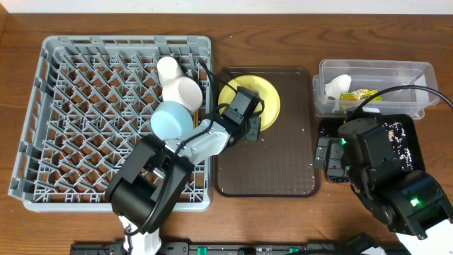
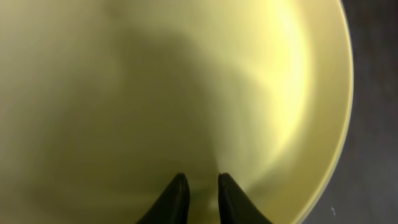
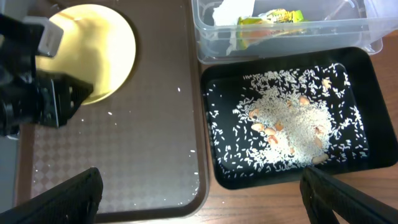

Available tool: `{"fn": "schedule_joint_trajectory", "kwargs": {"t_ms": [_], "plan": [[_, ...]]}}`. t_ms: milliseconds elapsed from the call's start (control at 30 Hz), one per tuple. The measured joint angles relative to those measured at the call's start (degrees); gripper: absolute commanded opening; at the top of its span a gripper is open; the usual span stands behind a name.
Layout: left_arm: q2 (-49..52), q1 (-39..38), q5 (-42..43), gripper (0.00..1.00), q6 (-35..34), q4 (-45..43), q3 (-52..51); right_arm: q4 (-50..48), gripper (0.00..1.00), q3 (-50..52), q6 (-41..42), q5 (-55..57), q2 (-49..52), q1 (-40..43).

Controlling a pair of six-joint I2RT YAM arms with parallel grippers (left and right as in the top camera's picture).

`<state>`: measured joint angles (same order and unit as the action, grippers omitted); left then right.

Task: Sort waste into correct bins and load items into the dishwasher rack
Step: 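Move the left gripper to the yellow plate on the brown tray, then grip the yellow plate's edge with the left gripper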

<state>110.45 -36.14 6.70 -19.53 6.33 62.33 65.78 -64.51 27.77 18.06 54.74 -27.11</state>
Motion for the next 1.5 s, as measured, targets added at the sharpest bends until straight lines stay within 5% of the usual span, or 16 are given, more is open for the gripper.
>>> {"fn": "schedule_joint_trajectory", "kwargs": {"t_ms": [367,833,1133,1300,1500], "plan": [[-2.45,-2.05,20.00,0.20,-6.34,17.16,0.37,0.00,0.99,0.00,0.00,0.00,0.00,0.00],[-3.04,-10.19,28.68,0.27,-5.84,17.94,0.37,0.00,0.99,0.00,0.00,0.00,0.00,0.00],[-17.46,-7.98,8.37,0.46,-5.49,25.46,0.39,0.00,0.99,0.00,0.00,0.00,0.00,0.00],[-19.87,-7.74,-5.14,0.46,-5.73,30.34,0.39,0.00,0.99,0.00,0.00,0.00,0.00,0.00],[-17.29,-6.67,-10.47,0.47,-5.70,30.64,-0.83,-0.02,0.99,0.00,0.00,-0.02,0.00,0.00]]}}
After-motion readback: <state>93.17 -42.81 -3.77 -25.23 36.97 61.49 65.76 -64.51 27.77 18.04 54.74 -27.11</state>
